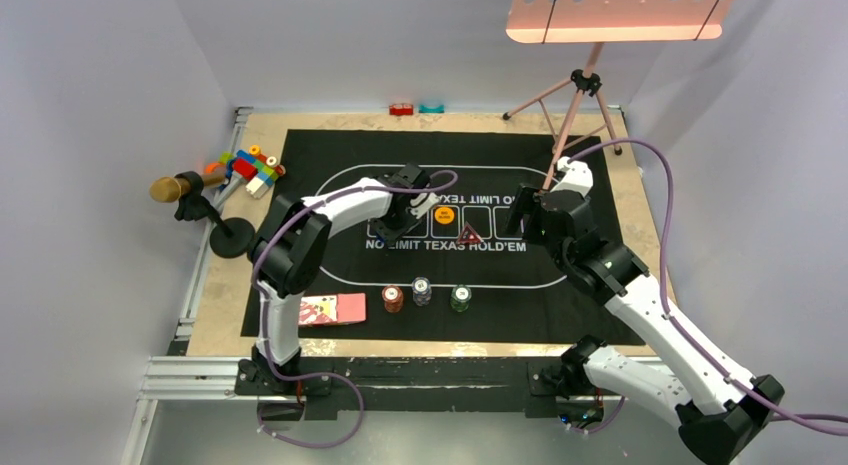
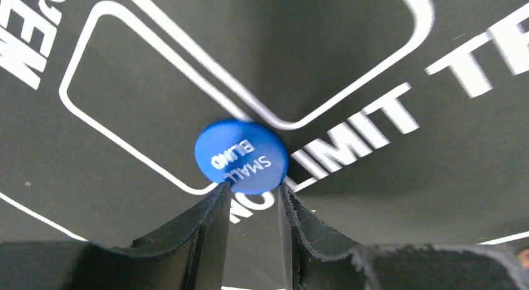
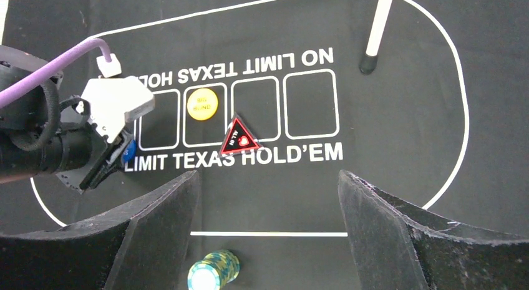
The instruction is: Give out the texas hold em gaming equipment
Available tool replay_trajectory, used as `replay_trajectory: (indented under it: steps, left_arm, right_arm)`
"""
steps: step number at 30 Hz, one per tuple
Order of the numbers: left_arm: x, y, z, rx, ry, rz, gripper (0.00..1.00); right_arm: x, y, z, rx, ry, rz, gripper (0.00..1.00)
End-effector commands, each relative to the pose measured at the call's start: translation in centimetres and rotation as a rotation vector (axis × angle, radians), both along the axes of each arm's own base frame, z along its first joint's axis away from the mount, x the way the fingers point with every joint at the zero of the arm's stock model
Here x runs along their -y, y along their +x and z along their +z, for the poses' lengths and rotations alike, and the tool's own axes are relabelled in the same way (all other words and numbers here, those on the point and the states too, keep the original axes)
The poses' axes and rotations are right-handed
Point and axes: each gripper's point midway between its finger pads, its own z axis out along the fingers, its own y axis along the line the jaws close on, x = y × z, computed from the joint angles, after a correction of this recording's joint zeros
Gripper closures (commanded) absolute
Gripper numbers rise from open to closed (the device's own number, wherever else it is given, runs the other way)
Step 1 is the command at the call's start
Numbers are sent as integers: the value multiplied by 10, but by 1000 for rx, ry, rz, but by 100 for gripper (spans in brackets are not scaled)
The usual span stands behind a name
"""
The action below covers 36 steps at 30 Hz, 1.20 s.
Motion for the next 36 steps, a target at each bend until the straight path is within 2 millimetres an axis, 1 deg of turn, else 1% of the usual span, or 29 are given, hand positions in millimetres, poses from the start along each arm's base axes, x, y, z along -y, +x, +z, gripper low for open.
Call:
replay_trajectory:
  steps: [1,3,5,6,8,9,10,11,12,13,14,15,17,19,21,23,24,26,28,30,36]
  left_arm:
    - [-32,-7,9,-33,10,48,63]
    - [-35,-7,18,-47,-54,85,63]
    - [-39,-6,35,-38,-125,116,62]
    - [-41,-5,48,-29,-166,127,61]
    - [-44,-6,76,-17,-257,143,56]
    - [-46,-8,93,-5,-305,146,50]
    - [-49,-9,110,12,-349,149,40]
    - [-52,-12,129,32,-393,153,26]
    - [-58,-12,145,64,-427,165,8]
    - [-66,-11,162,104,-453,180,1]
    - [-73,-12,181,150,-475,188,0]
    - [-79,-13,192,176,-487,198,0]
    - [-89,-16,213,217,-506,219,0]
    - [-97,-19,226,234,-522,247,0]
    - [-102,-21,234,243,-533,274,0]
    - [-107,-20,236,260,-529,299,0]
    - [-110,-19,237,265,-526,314,0]
    - [-113,-19,240,274,-530,343,0]
    - [-115,-19,243,282,-533,363,0]
    - [-118,-19,247,293,-533,378,0]
    - [-125,-18,259,323,-525,423,0]
  right_arm:
    - [-5,3,10,32,43,11,15]
    - [-11,5,7,28,44,35,15]
    - [-19,10,0,0,37,57,15]
    - [-23,16,-8,-26,21,61,15]
    - [-43,24,-19,-68,34,119,14]
    - [-54,28,-26,-96,39,153,13]
    - [-67,34,-32,-119,45,186,12]
    - [-79,39,-41,-155,39,217,11]
    - [-92,45,-44,-177,32,249,10]
    - [-109,50,-50,-201,19,288,8]
    - [-125,55,-56,-218,1,323,6]
    - [-145,63,-51,-207,-2,359,4]
    - [-181,74,-56,-210,-17,419,3]
    - [-214,82,-68,-227,-27,471,3]
    - [-243,89,-81,-246,-29,511,3]
    - [-266,93,-97,-266,-44,533,3]
    - [-275,95,-112,-287,-58,539,4]
    - [-290,96,-126,-301,-73,548,5]
    - [-300,95,-136,-312,-89,550,6]
    - [-306,95,-144,-320,-97,543,7]
    - [-309,96,-166,-348,-118,520,11]
